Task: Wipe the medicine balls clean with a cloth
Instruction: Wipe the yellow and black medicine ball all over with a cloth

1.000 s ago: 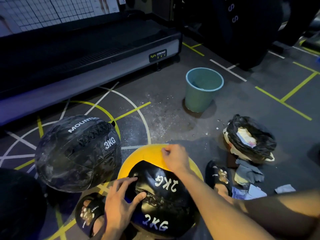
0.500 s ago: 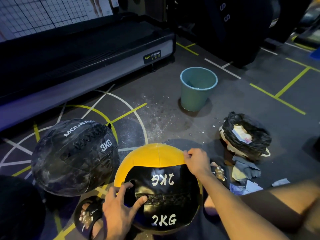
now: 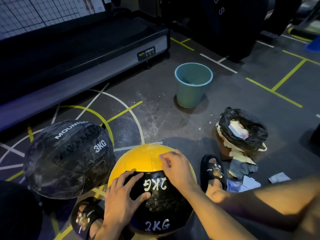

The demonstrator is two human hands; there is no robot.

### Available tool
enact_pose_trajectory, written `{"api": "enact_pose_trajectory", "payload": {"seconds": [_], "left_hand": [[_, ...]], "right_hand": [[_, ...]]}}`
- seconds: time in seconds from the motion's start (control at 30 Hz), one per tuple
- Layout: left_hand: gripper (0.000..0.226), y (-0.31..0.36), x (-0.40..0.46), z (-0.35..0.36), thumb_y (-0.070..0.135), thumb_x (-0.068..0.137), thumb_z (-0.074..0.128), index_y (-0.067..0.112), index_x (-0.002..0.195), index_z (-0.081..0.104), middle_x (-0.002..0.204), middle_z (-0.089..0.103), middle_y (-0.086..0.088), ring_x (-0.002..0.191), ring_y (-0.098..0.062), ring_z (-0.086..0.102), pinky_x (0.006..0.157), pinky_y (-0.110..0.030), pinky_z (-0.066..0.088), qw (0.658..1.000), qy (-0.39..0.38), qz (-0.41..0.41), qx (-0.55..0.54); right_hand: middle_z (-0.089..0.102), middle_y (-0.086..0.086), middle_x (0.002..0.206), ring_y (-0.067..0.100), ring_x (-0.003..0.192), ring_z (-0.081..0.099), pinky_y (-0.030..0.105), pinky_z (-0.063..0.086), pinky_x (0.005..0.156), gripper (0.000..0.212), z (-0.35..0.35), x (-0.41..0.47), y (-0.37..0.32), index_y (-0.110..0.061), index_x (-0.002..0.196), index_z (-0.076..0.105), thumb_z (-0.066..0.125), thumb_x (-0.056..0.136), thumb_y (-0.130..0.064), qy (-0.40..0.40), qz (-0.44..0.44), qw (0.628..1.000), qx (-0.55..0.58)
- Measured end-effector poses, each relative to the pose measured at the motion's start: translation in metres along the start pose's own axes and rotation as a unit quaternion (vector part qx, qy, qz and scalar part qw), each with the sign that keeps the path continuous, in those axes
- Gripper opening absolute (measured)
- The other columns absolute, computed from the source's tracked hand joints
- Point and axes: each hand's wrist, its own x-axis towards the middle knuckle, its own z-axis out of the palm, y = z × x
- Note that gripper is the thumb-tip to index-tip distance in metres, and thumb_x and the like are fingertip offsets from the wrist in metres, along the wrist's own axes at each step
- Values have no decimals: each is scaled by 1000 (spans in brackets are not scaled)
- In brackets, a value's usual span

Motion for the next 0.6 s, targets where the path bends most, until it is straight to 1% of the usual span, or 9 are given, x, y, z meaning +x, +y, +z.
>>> {"api": "enact_pose_trajectory", "payload": {"seconds": [0.1,0.17,0.27,0.33,0.4,0.47,0.53,0.57,0.6], "left_hand": [[80,7,0,1,99,73,34,58,141,47,145,37,27,128,-9,39,103,-39,41,1000,6,-2,2],[78,8,-1,4,98,73,37,58,140,50,143,41,26,125,-11,41,99,-41,41,1000,14,-7,-1],[76,7,-5,10,96,76,38,57,139,52,139,45,23,119,-13,44,93,-40,38,1000,19,-7,-6],[74,7,-7,12,96,77,39,56,137,55,135,49,21,114,-13,46,89,-38,35,1000,25,-6,-2],[73,8,-6,12,95,78,39,54,134,59,130,53,19,110,-10,46,84,-37,36,999,32,-5,10],[73,7,-5,13,96,78,38,51,130,63,126,55,19,107,-8,45,80,-36,38,999,40,-5,23],[73,3,-4,13,97,76,39,51,126,65,123,55,19,105,-9,46,78,-37,42,999,47,-16,20],[73,2,-4,12,98,74,39,52,125,65,123,55,19,105,-8,46,78,-38,42,999,48,-23,15],[73,1,-4,12,98,73,40,53,125,65,123,55,20,106,-7,45,80,-39,42,998,48,-25,12]], "right_hand": [[63,-8,80,8,74,61,23,42,66,25,-19,-6,40,-22,89,76,61,100,-39,67,125,989,43],[67,-6,73,12,71,63,27,41,63,30,-28,-5,52,-17,83,77,64,98,-38,60,192,978,64],[73,0,79,17,76,67,28,48,67,23,-27,13,42,-14,87,79,65,97,-29,25,214,974,65],[73,3,84,20,77,65,27,45,68,21,-16,31,18,-14,85,77,62,97,-23,14,187,981,46],[69,4,84,18,74,60,25,41,68,26,2,44,-17,-16,78,72,57,99,-18,-12,123,992,20],[66,7,89,19,78,61,29,47,72,28,24,46,-55,-14,79,69,53,100,-15,-68,43,997,-1],[65,11,98,25,85,62,36,53,81,27,37,42,-75,-11,81,69,51,100,-15,-120,-30,992,-24],[67,9,98,24,85,63,37,54,83,27,38,44,-72,-11,83,70,52,101,-18,-132,-48,990,-25],[69,6,93,20,83,64,36,55,84,29,33,48,-65,-12,86,73,53,103,-24,-136,-42,990,-17]]}}
